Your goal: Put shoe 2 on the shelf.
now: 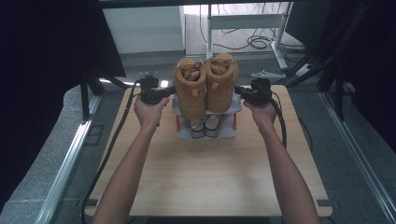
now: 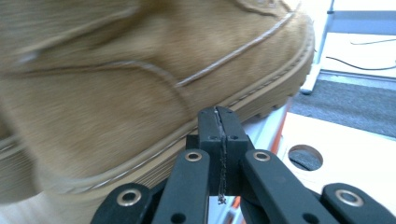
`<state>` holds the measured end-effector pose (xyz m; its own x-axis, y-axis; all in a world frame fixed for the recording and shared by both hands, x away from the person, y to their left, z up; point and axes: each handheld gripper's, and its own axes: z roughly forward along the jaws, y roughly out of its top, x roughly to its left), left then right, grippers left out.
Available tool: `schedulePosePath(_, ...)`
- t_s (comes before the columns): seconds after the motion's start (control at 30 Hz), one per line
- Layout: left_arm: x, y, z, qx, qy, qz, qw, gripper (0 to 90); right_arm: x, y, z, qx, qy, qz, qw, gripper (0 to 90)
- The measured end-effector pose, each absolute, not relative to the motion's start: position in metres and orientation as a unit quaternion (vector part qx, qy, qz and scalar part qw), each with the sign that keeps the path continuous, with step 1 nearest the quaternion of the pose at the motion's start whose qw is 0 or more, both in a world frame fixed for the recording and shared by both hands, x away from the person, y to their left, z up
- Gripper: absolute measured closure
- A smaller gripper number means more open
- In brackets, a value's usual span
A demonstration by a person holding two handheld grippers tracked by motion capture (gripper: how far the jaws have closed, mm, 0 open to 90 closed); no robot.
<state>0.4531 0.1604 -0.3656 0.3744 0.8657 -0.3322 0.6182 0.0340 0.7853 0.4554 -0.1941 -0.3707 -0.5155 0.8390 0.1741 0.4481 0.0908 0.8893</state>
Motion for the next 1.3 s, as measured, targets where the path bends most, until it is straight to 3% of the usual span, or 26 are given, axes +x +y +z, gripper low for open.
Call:
schedulePosePath(0.37, 0.477, 0.163, -0.372, 0.681, 0.552, 0.120, 0.466, 89.5, 0.486, -0.187, -0.373, 0.481, 0.705, 0.478, 0.208, 89.9)
schedulePosePath(1.3, 0.483, 0.154, -0.370, 0.679, 0.546, 0.126, 0.474, 89.5, 0.494, -0.187, -0.375, 0.465, 0.711, 0.493, 0.189, 90.0)
